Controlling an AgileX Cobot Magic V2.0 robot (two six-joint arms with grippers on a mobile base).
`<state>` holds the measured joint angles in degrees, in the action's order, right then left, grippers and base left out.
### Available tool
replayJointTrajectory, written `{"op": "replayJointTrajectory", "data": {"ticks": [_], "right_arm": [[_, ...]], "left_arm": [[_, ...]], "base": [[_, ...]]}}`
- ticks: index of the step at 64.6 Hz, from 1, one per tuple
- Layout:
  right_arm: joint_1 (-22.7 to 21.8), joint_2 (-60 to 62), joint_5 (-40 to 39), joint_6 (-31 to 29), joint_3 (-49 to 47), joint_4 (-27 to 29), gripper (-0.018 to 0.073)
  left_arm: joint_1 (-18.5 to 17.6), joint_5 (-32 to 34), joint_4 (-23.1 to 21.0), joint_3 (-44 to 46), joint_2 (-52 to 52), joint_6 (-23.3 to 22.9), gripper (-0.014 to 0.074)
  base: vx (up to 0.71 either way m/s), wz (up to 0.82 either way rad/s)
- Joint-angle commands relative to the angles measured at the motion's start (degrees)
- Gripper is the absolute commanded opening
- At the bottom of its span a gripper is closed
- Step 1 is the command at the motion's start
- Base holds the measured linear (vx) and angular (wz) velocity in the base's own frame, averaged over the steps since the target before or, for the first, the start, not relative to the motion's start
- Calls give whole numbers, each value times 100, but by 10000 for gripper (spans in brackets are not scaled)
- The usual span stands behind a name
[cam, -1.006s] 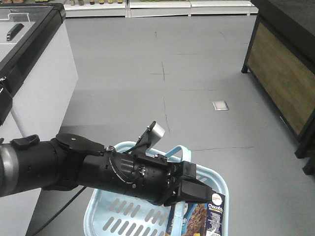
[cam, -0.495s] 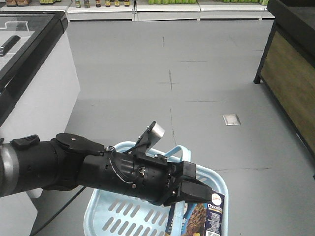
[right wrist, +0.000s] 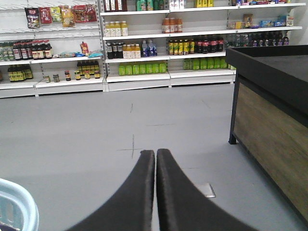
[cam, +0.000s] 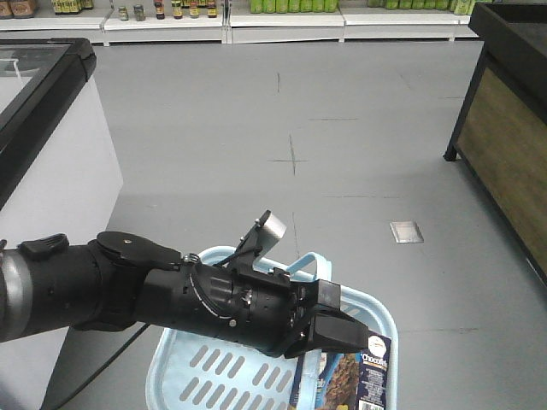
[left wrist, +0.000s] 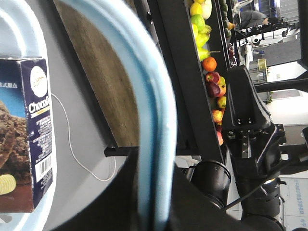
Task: Left arm holds basket, right arm returns cookies
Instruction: 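Drive forward toward the drink shelves holding the basket in the left gripper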
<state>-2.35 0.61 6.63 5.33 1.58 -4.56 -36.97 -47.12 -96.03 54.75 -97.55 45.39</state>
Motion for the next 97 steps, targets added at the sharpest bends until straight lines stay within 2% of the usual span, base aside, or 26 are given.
{"op": "replayJointTrajectory", "data": {"ticks": [1, 97], "right_arm": [[-32, 67, -413, 10, 21, -17, -8], [-32, 67, -413, 10, 21, -17, -8]], "left_arm": [[-3, -322, -568, 143, 307, 31, -7], [-3, -317, -568, 143, 307, 31, -7]], "base": [[35, -2], [35, 2]]}}
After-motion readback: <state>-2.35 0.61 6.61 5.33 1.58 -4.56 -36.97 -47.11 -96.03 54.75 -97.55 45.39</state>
